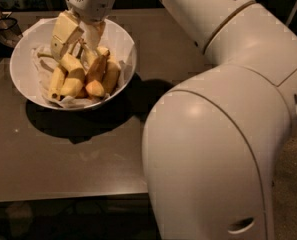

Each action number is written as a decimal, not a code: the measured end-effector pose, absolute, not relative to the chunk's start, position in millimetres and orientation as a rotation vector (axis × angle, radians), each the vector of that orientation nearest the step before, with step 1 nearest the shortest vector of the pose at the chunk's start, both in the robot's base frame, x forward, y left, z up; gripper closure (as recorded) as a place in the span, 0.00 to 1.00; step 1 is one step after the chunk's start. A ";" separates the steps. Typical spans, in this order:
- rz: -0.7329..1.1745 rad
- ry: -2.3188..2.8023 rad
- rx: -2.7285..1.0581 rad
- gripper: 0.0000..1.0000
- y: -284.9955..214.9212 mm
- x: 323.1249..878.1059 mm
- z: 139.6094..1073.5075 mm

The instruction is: Pick banana from white bowl

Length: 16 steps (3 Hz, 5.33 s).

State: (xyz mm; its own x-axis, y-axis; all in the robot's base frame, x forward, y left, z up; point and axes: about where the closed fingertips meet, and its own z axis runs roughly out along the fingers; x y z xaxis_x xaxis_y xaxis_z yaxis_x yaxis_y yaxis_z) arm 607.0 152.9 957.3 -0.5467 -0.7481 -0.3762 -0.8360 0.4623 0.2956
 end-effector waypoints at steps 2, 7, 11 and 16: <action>0.674 2.530 -1.468 0.31 179.5 599.2 942.4; 0.552 2.629 -1.402 0.34 173.1 611.5 920.8; 0.560 2.671 -1.456 0.72 183.3 611.2 890.9; 0.633 2.575 -1.582 1.00 190.8 595.2 912.6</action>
Offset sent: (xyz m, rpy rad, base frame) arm -0.0224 0.0368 -0.0243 -0.0901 0.0833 0.1215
